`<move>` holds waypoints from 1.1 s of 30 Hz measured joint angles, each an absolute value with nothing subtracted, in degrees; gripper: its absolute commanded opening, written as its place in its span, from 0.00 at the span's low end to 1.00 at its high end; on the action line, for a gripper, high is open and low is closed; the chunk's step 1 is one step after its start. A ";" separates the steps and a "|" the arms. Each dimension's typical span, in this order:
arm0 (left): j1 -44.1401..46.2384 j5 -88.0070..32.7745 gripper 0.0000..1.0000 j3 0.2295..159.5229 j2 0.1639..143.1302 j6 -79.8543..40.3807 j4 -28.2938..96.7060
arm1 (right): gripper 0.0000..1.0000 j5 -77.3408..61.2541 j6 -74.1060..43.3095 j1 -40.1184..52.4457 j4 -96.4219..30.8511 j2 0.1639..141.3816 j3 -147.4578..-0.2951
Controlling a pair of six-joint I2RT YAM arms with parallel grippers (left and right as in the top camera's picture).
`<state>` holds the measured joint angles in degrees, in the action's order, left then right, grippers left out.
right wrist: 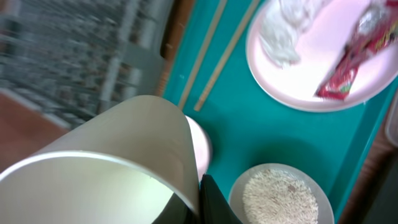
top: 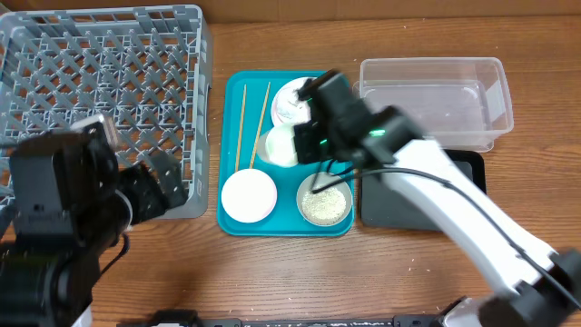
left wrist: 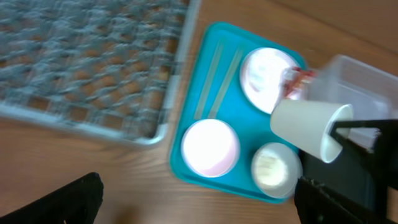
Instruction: Sort waste into correct bins and load items into the dishwasher
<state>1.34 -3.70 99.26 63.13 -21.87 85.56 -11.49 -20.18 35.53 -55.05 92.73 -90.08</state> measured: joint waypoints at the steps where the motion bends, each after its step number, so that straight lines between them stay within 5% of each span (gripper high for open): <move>1: 1.32 -6.04 1.00 99.26 63.81 -21.17 84.55 | 0.04 -14.87 -18.65 33.74 -55.11 90.85 -90.26; 9: 0.32 -39.40 1.00 99.26 70.32 -12.32 76.09 | 0.04 -47.11 -7.35 21.17 -55.31 85.52 -90.32; 16: 0.27 -64.84 1.00 99.26 74.41 -5.67 75.37 | 0.04 -63.20 -3.40 20.40 -52.21 85.23 -90.32; 23: 0.27 -76.79 1.00 99.26 75.24 -1.78 76.20 | 0.04 -78.65 -1.48 20.40 -47.55 85.21 -90.32; 33: 5.72 -81.84 0.90 99.26 75.24 0.05 76.47 | 0.04 -81.43 -8.40 23.16 -34.85 85.12 -90.32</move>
<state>5.72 -81.84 99.26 75.24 0.05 76.47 -81.43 -8.40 23.16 -34.85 85.12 -90.32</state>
